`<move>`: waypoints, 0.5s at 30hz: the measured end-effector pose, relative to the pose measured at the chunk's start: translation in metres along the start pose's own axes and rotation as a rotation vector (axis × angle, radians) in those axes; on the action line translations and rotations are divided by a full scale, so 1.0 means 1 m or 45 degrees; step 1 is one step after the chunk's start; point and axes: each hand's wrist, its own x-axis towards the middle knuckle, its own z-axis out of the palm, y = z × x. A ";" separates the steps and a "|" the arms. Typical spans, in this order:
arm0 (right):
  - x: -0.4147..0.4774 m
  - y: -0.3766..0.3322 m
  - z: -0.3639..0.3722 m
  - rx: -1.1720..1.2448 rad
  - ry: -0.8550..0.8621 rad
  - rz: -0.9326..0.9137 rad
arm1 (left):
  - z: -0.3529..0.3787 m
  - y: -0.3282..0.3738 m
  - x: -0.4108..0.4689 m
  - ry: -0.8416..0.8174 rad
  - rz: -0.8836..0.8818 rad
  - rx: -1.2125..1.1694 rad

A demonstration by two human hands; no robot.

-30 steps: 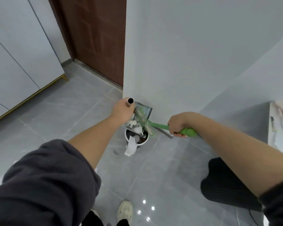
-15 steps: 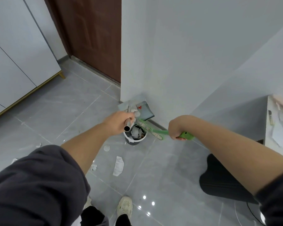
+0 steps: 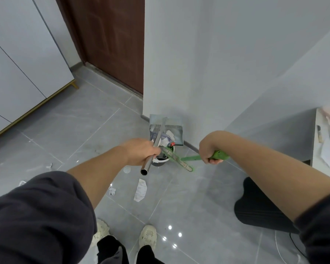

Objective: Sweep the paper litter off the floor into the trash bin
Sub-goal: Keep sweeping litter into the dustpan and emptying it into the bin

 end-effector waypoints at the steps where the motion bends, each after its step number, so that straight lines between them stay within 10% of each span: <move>1: 0.000 -0.002 0.001 0.004 -0.029 0.022 | 0.001 0.002 -0.001 -0.032 0.010 0.029; 15: -0.005 -0.005 0.002 -0.011 -0.215 0.121 | -0.014 0.017 -0.008 -0.122 0.037 0.278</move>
